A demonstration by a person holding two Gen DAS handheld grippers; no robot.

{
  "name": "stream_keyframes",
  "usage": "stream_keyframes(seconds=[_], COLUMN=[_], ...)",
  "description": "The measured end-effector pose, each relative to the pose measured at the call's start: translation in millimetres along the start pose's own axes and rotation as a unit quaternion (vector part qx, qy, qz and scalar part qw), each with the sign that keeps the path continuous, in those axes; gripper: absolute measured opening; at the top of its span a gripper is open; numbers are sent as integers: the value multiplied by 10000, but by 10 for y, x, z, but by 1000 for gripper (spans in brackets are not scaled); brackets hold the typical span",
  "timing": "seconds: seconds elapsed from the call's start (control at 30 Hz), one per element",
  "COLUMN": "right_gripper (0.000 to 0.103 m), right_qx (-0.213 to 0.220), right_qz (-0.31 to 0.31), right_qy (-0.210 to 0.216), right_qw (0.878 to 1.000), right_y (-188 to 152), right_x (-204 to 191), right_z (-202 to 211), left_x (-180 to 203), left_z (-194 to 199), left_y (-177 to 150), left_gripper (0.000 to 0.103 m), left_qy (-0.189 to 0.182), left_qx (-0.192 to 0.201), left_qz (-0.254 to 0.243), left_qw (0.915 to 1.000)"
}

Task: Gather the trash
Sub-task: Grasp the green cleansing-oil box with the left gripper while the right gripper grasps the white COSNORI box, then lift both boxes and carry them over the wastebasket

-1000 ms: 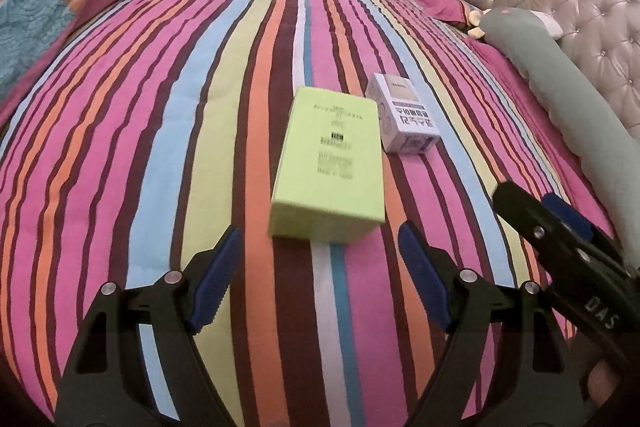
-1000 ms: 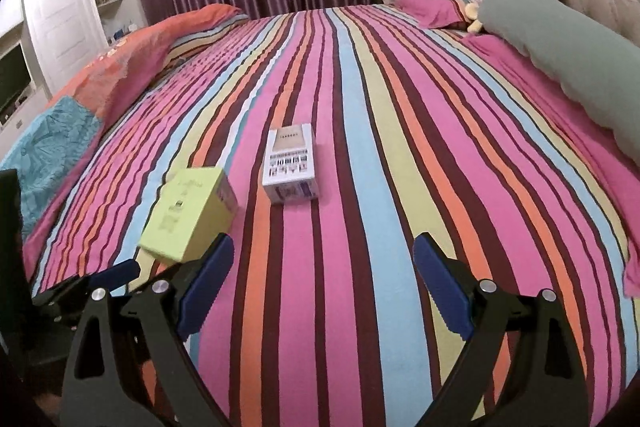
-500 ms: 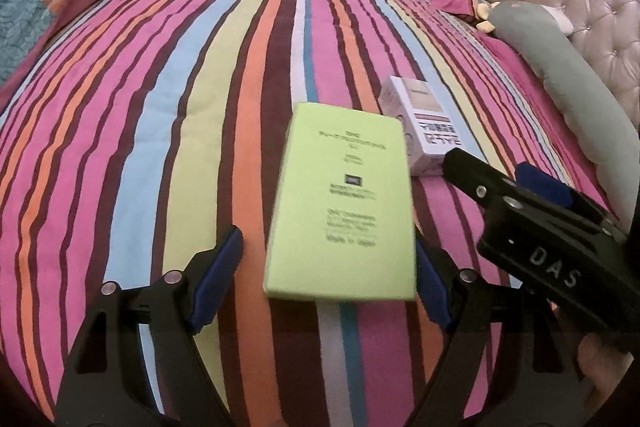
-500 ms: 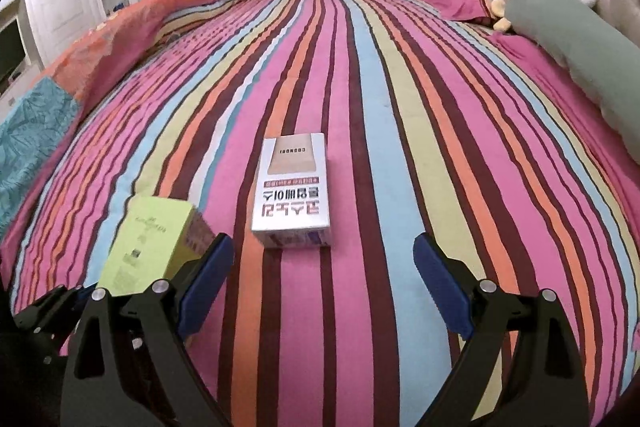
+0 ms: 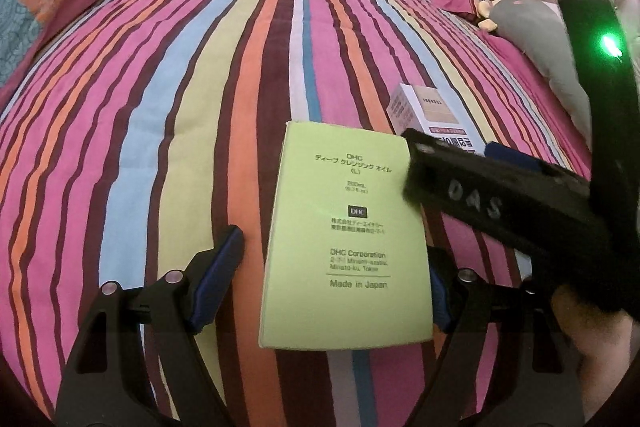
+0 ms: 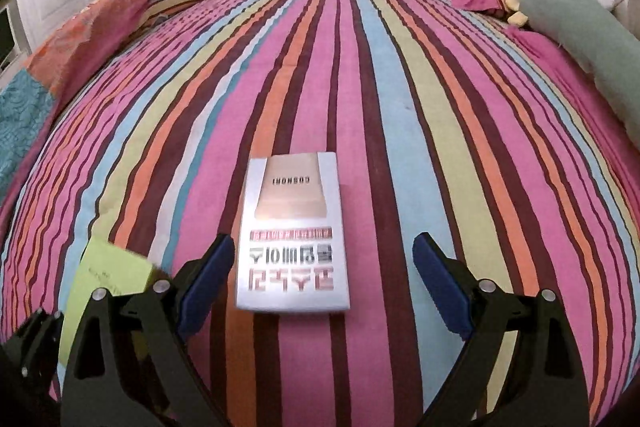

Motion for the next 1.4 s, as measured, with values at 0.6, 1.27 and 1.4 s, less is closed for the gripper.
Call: stream_keyframes(seconds=[0.6,1.27,1.4], right_gripper=[46,46,46], right_qx=[-235,28,41], right_qz=[-693,-712,-753], right_qy=[379,372,377], right_qw=[9966,9968,9964], right_y=[-365,-1768,-2015], right_x=[268,572,595], right_z=[536,2022,2199], left_x=[-56,87,119], left_z=[463,1828,2030], left_y=[-179,-1730,-1992], left_gripper=[60,60,60], left_qy=[202,377,472], left_qx=[57,75,101], left_qz=[-15,21,-117], left_qw=[9998,9993,9988])
Point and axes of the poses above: each gripper's, at about its wrist camera, not at the fingertips, and z roughly against the way its jaws point, x to its right, y to its top, the point moved 7 cm from there along -z, roughly the way its jaws point, and after that the axes turned 13 degrees about -z, right-handed, at the moved point
